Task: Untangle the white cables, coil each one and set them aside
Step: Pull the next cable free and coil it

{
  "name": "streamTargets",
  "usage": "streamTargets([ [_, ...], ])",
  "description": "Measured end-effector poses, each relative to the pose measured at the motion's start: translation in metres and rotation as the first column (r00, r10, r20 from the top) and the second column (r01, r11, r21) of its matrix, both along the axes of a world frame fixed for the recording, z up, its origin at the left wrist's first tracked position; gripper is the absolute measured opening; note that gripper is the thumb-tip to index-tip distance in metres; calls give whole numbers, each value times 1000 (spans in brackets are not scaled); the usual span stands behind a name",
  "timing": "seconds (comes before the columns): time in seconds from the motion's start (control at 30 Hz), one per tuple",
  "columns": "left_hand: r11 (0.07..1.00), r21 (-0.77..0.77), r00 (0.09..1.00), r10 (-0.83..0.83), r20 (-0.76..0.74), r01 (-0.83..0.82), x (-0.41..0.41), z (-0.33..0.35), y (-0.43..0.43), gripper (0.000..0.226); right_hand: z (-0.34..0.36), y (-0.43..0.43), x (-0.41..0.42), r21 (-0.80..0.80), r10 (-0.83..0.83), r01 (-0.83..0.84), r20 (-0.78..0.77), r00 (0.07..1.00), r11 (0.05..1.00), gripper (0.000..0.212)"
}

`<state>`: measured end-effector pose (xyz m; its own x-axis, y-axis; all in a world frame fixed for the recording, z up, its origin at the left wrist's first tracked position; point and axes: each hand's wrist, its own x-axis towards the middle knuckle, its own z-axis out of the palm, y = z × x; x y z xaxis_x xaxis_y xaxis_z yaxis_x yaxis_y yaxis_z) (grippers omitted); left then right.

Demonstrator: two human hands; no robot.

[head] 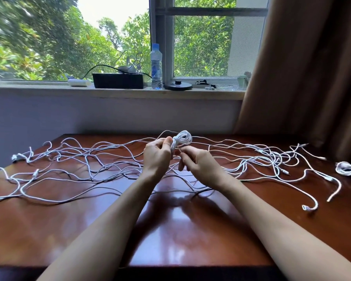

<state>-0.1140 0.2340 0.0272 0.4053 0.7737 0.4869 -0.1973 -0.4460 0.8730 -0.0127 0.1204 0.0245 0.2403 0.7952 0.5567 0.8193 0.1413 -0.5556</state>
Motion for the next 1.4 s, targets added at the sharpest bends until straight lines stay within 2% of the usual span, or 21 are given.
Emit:
streamTargets([
  [0.13, 999, -46, 1000, -22, -4, 22, 1, -2, 3, 40, 1, 0, 3, 86, -126, 121, 57, 990, 989, 11],
  [0.3, 993, -101, 998, -56, -7, 55, -1, -3, 5, 40, 4, -1, 2, 214, -224, 240, -95, 970, 947, 7],
  [0.4, 992, -107, 998, -63, -2, 63, -1, -1, 1, 39, 5, -1, -1, 226, -171, 227, -240, 956, 947, 7],
  [0.53, 986, -147, 997, -77, 17, 79, -2, 2, -3, 37, 7, 0, -4, 247, 38, 81, -441, 897, 966, 6],
  [0.73, 976, -203, 996, -74, 41, 81, -5, 4, -5, 39, 5, 2, -9, 280, 205, -72, -481, 853, 957, 16],
  [0.87, 973, -201, 993, -100, 57, 110, -4, 4, -9, 37, 8, 0, -10, 307, 221, -60, -525, 822, 950, 12],
  [1.0, 954, -253, 986, -142, 84, 160, -5, 7, -12, 35, 10, -1, -12, 308, 260, -73, -626, 735, 948, 15],
  [1.23, 961, -209, 982, -167, 84, 181, -4, 3, -16, 41, 7, 3, -8, 227, 144, 34, -720, 679, 973, 10],
  [1.4, 954, -227, 979, -174, 103, 194, -2, 3, -13, 34, 8, 3, -7, 192, 114, 65, -789, 604, 979, 18],
])
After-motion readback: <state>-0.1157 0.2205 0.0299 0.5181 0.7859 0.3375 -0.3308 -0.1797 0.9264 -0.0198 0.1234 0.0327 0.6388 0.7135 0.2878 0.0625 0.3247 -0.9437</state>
